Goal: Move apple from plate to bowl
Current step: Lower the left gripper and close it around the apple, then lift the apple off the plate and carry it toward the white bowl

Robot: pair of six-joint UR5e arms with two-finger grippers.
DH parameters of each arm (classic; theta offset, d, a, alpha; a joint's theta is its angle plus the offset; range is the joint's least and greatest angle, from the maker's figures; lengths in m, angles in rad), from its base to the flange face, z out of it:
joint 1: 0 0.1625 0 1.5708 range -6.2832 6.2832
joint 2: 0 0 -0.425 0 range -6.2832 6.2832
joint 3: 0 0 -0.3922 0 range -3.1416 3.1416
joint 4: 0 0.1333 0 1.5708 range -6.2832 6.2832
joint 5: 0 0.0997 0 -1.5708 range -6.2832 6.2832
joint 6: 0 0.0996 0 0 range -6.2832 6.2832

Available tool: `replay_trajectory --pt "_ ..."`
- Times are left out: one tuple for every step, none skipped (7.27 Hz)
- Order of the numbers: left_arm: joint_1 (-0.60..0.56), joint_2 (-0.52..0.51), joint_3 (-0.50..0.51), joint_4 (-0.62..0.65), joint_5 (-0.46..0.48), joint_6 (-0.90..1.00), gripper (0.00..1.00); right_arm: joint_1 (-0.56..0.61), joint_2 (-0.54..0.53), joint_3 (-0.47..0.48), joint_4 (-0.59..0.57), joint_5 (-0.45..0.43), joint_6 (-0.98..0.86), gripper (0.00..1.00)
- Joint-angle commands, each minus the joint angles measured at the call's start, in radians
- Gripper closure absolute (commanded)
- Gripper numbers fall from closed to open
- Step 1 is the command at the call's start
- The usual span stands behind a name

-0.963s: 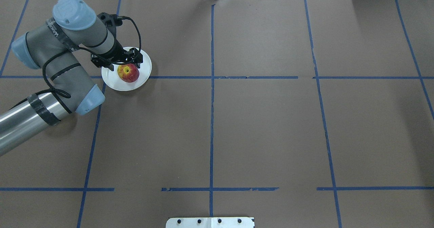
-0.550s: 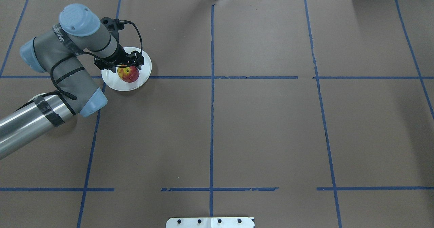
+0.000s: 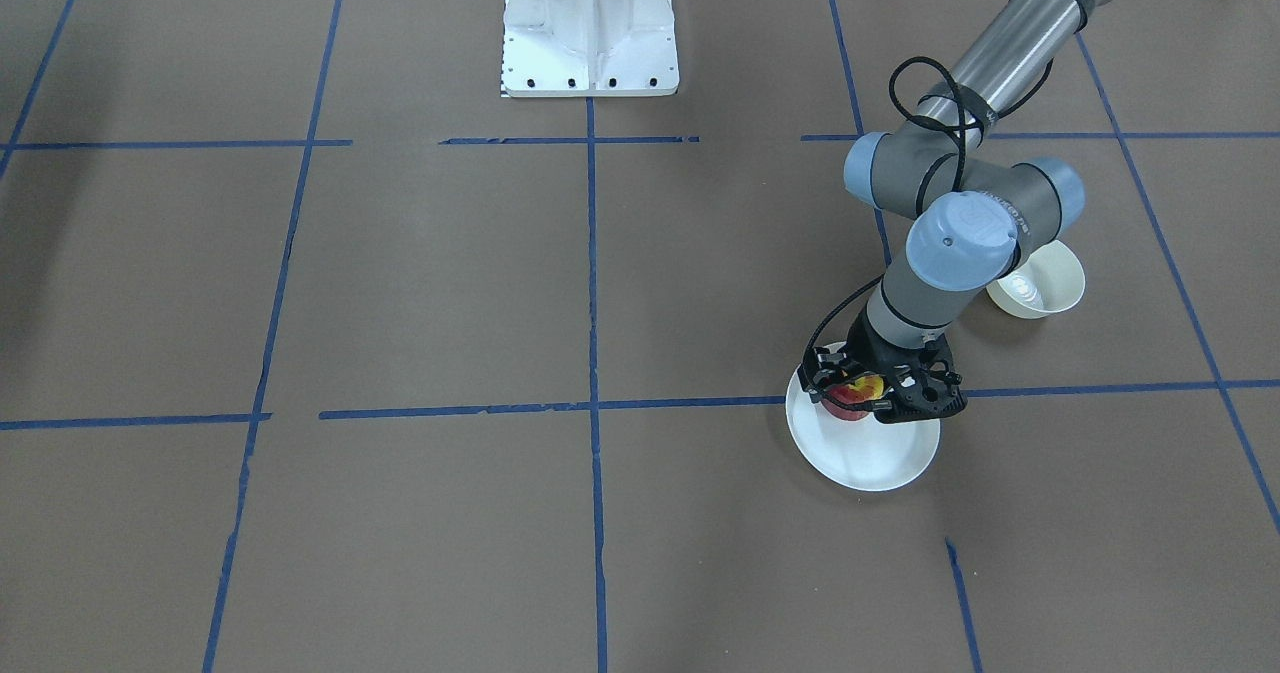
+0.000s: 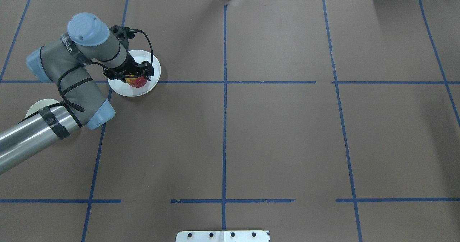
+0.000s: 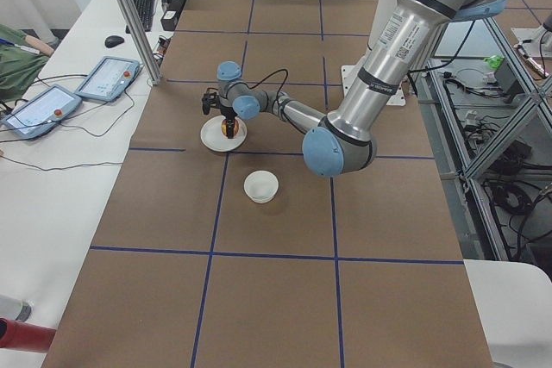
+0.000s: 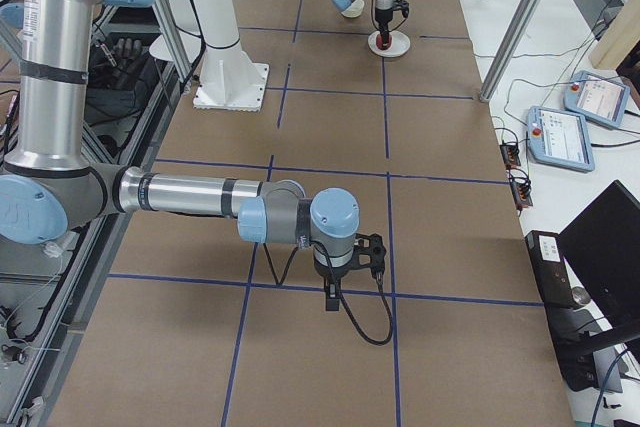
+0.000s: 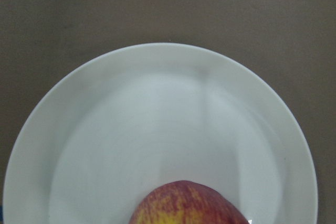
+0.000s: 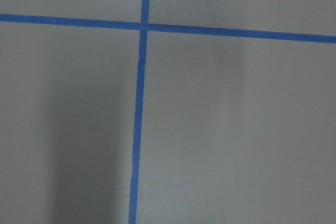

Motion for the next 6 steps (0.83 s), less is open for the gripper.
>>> replay_trajectory --pt "-0.009 0.001 -0.005 0.008 -0.014 0.004 0.81 0.000 0.000 0.000 0.000 0.000 0.000 0.00" --pt "-0.046 0.003 -0.019 0.014 -0.044 0.009 0.85 -0.001 0.000 0.000 0.000 0.000 0.000 0.00" --pt "-0.092 0.031 -0.075 0.035 -0.094 0.016 0.85 0.000 0.000 0.000 0.000 0.000 0.000 0.00" --pt "-0.130 0.071 -0.158 0.107 -0.109 0.092 0.84 0.000 0.000 0.000 0.000 0.000 0.000 0.00" --pt "-0.166 0.125 -0.282 0.223 -0.109 0.231 0.84 0.000 0.000 0.000 0.000 0.000 0.000 0.00" --pt "-0.196 0.206 -0.398 0.301 -0.106 0.339 0.84 0.000 0.000 0.000 0.000 -0.001 0.000 0.00"
